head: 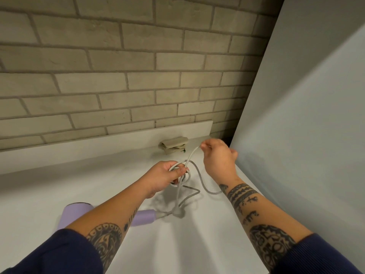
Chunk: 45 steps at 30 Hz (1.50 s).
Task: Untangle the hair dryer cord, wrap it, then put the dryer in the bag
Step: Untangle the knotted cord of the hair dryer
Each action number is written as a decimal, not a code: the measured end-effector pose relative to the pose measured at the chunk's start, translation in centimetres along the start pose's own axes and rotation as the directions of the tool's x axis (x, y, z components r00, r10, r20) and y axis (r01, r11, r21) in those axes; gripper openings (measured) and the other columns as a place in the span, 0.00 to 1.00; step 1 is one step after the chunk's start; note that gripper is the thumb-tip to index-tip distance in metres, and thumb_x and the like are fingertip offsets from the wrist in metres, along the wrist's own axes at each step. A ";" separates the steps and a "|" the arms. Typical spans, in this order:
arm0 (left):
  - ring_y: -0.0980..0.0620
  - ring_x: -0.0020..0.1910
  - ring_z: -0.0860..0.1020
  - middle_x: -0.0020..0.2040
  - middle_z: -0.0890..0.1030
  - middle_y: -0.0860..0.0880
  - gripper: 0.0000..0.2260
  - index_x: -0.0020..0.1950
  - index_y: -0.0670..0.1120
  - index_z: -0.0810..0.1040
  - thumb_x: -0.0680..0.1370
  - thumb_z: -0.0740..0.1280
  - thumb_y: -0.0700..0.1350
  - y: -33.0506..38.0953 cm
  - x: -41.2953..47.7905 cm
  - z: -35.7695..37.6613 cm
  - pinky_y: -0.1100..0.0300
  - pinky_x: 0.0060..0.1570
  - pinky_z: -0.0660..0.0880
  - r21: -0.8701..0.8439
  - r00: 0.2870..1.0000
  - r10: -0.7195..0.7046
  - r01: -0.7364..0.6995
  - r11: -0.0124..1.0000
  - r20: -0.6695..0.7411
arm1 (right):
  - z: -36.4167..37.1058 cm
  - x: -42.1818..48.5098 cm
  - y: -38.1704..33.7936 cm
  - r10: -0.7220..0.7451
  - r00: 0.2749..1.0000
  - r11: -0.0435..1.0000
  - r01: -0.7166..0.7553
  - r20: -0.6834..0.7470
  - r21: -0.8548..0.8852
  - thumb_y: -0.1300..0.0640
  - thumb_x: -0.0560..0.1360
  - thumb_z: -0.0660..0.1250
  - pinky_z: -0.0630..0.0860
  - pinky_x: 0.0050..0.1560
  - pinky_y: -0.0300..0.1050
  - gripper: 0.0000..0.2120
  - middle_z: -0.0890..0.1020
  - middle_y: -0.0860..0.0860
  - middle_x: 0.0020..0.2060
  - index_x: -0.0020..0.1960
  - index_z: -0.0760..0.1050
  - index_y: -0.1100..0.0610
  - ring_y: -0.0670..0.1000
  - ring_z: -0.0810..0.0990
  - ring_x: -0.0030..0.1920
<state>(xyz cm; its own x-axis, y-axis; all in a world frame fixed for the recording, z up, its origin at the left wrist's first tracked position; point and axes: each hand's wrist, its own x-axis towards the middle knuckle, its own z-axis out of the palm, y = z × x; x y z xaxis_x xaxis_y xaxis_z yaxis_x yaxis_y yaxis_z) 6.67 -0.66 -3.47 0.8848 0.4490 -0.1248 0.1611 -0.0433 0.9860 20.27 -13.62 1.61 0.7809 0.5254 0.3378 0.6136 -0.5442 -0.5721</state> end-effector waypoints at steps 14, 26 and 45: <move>0.54 0.38 0.78 0.40 0.86 0.52 0.08 0.54 0.45 0.84 0.83 0.67 0.47 0.4 0.1 0.8 0.62 0.41 0.74 -0.015 0.999 -0.046 0.046 0.999 0.014 | 0.2 -2.0 1.0 -0.348 0.886 0.888 0.416 0.305 -0.196 0.45 0.82 0.60 0.53 0.72 0.56 0.12 0.80 0.40 0.58 0.62 0.79 0.41 0.46 0.71 0.65; 0.60 0.29 0.74 0.41 0.85 0.50 0.10 0.46 0.45 0.83 0.83 0.66 0.46 0.8 -0.8 0.1 0.66 0.32 0.69 -0.008 1.000 -0.018 0.018 1.000 0.019 | -0.5 -0.6 2.7 0.107 0.989 0.986 -0.092 0.102 -0.136 0.53 0.83 0.59 0.57 0.56 0.47 0.11 0.78 0.43 0.45 0.51 0.79 0.43 0.49 0.78 0.48; 0.50 0.36 0.78 0.43 0.85 0.47 0.08 0.48 0.49 0.79 0.83 0.65 0.49 0.3 -1.0 0.1 0.60 0.37 0.72 -0.279 0.993 -0.114 0.103 0.955 -0.024 | 1.4 -2.0 2.6 -0.034 0.953 0.999 0.042 0.303 -0.020 0.56 0.84 0.59 0.70 0.44 0.43 0.07 0.77 0.51 0.49 0.52 0.74 0.55 0.52 0.76 0.43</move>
<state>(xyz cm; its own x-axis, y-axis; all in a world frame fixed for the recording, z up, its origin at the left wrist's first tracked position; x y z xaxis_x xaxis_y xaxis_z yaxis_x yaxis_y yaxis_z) 5.87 -1.16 -3.10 0.8499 0.4720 -0.2342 0.1233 0.2539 0.9593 20.18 -15.17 -1.62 0.6874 0.7171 0.1153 0.6483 -0.5342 -0.5425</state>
